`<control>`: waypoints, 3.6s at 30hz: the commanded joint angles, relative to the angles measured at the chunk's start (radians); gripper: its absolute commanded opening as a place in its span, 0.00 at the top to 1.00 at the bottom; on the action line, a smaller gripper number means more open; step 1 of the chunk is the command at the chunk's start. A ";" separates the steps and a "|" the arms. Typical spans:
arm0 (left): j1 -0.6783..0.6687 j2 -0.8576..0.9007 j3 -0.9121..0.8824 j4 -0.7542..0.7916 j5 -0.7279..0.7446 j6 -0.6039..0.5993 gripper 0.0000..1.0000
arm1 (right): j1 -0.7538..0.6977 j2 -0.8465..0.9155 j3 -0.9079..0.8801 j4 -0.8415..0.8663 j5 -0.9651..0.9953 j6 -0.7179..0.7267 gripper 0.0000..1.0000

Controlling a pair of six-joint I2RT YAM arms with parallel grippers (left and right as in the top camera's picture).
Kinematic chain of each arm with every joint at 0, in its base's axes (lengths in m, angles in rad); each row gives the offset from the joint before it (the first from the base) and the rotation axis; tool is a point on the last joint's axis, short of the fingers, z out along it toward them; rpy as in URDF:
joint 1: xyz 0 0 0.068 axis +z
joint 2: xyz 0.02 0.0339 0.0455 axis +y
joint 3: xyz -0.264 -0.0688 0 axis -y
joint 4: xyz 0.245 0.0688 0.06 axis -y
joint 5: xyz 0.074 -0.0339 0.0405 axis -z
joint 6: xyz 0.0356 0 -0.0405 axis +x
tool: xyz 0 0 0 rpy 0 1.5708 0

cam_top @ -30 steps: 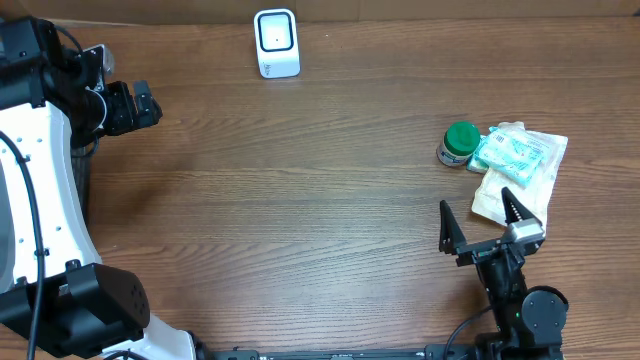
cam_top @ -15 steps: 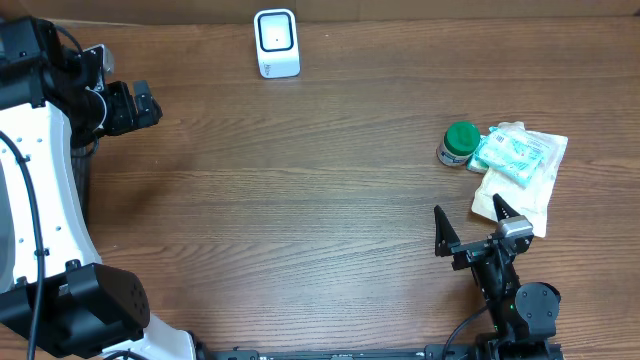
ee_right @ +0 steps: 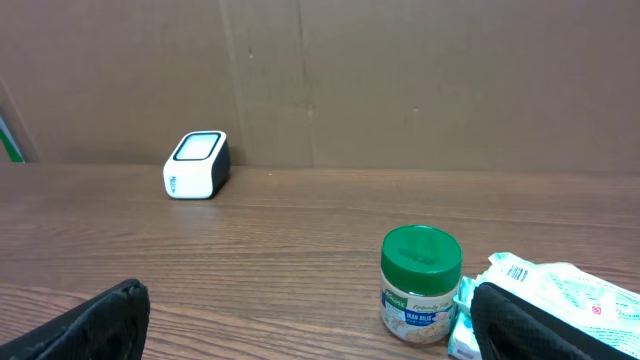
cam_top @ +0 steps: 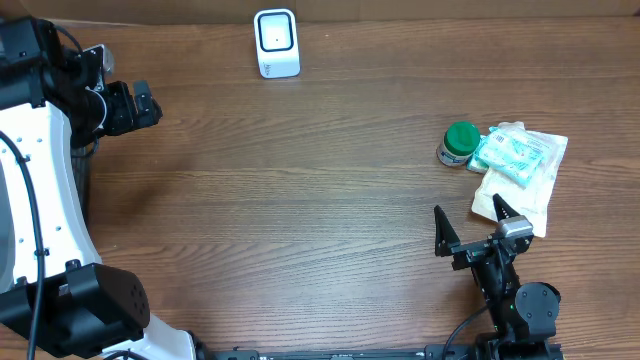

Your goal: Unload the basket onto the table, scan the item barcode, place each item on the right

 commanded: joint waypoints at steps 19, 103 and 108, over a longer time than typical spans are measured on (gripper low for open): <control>-0.002 -0.007 0.010 0.001 0.005 0.004 0.01 | 0.010 -0.009 -0.011 0.003 -0.004 0.005 0.00; -0.291 -1.768 -1.860 1.237 -0.149 0.266 0.00 | 0.010 -0.009 -0.011 0.003 -0.003 0.005 0.00; -0.291 -1.768 -1.860 1.237 -0.149 0.266 0.01 | 0.010 -0.009 -0.011 0.003 -0.004 0.005 0.00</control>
